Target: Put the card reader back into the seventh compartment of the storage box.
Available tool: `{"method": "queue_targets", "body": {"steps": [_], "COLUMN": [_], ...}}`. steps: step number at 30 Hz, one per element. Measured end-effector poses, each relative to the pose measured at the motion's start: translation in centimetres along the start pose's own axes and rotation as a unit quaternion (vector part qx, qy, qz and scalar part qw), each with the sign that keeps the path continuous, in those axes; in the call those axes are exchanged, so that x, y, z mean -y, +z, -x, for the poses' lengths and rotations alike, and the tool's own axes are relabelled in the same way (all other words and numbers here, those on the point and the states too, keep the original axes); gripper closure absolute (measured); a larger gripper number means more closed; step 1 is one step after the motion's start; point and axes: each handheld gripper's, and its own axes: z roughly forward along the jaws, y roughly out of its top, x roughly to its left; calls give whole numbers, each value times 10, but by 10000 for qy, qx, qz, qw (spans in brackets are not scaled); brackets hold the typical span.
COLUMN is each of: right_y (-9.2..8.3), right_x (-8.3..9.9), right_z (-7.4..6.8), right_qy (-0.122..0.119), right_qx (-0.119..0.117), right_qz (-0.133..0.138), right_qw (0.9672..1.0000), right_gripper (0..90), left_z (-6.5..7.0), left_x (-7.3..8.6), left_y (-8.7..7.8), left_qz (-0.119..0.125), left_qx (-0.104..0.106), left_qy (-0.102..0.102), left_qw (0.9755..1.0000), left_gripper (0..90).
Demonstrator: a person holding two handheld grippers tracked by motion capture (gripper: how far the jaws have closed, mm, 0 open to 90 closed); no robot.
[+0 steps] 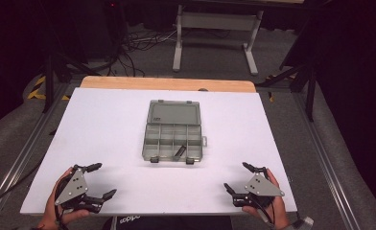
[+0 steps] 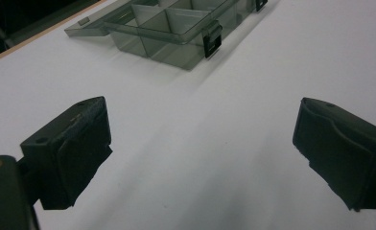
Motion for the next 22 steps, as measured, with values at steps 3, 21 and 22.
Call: {"method": "queue_targets", "body": {"steps": [3, 21, 22], "right_y": [0, 1, 1], "right_x": [0, 0, 0], "right_z": [0, 0, 0], "right_qy": [18, 37, 47], "right_qx": [-3, -26, -25], "right_qz": [31, 39, 53], "right_qw": [10000, 10000, 10000], "right_gripper": [108, 107, 107], "left_z": [0, 0, 1], "left_x": [0, -1, -1], "left_y": [0, 4, 5], "left_qz": [-18, -104, -115], "left_qx": [1, -17, -13], "left_qy": [-4, 1, 0], "left_qw": [10000, 9999, 9999], "left_gripper": [68, 71, 71]}}
